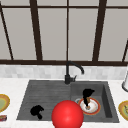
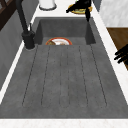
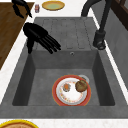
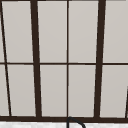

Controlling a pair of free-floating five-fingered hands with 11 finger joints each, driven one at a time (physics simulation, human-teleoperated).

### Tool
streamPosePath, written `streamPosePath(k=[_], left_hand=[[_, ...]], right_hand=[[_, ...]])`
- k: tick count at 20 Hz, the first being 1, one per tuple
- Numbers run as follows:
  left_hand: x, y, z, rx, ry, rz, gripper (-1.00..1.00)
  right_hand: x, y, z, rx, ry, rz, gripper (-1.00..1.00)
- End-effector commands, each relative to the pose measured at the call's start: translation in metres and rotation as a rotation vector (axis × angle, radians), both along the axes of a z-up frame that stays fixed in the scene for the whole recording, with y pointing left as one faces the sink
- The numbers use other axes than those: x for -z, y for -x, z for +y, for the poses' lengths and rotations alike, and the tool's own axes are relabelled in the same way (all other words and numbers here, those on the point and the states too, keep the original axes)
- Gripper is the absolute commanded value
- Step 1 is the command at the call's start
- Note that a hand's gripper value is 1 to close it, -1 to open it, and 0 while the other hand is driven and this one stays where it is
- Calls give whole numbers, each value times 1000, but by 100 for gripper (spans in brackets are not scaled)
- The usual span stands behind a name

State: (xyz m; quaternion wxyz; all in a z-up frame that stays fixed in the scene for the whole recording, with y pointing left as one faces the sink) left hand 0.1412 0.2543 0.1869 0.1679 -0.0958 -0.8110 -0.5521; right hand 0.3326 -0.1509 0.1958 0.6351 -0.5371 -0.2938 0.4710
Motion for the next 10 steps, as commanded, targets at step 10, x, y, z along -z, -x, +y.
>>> streamPosePath(k=[10], left_hand=[[0,0,0,0,0,0,0]], right_hand=[[-41,56,-9,-103,-161,19,-100]])
